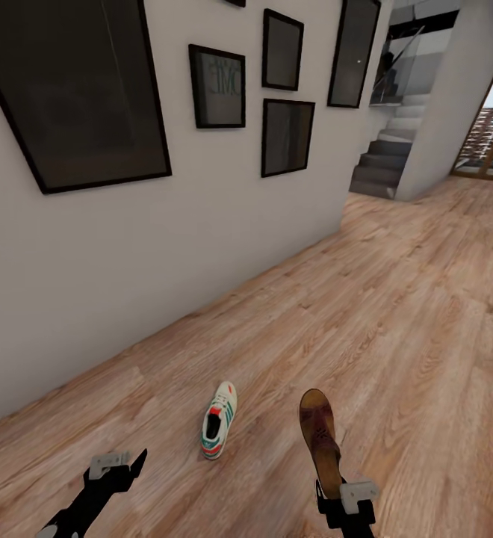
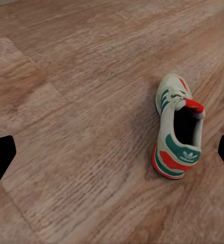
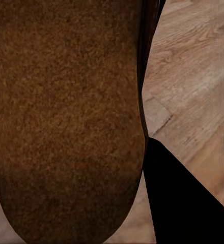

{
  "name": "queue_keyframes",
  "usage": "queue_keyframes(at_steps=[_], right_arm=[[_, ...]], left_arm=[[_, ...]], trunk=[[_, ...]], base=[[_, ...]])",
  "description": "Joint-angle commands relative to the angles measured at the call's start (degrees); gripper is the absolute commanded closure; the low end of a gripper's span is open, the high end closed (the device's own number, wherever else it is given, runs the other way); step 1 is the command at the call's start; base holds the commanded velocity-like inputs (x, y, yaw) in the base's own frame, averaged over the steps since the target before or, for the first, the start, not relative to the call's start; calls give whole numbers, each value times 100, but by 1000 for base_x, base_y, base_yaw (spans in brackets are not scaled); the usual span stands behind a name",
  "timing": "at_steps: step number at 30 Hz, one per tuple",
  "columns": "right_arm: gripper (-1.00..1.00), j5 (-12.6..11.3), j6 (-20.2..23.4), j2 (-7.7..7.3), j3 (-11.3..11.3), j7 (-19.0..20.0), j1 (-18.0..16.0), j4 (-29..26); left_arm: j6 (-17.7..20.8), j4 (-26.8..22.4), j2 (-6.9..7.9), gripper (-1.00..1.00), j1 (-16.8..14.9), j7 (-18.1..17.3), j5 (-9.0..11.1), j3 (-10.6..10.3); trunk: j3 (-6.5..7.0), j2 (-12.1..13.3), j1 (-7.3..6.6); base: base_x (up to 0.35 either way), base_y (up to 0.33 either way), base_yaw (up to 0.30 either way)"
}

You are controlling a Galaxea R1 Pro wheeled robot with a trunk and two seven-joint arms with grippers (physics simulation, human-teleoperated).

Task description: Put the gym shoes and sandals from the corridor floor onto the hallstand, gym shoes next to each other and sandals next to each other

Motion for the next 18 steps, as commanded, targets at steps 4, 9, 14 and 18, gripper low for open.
queue_keyframes(at_steps=[4, 9, 14, 18], right_arm=[[100, 40, -3, -1, 17, -49, -5, 6], [100, 40, -3, -1, 17, -49, -5, 6], [100, 40, -3, -1, 17, -49, -5, 6], [100, 40, -3, -1, 17, -49, -5, 6]], left_arm=[[5, 8, 0, -100, -2, -40, 52, 12], [5, 9, 0, -100, -2, -19, 52, 12], [2, 11, -16, -100, -2, 1, 45, 16], [-183, 32, -37, -100, -2, 308, 37, 22]], trunk=[[-4, -2, -1], [-4, -2, -1], [-4, -2, -1], [-4, -2, -1]], base=[[0, 0, -269], [0, 0, -271], [0, 0, -271], [0, 0, -271]])
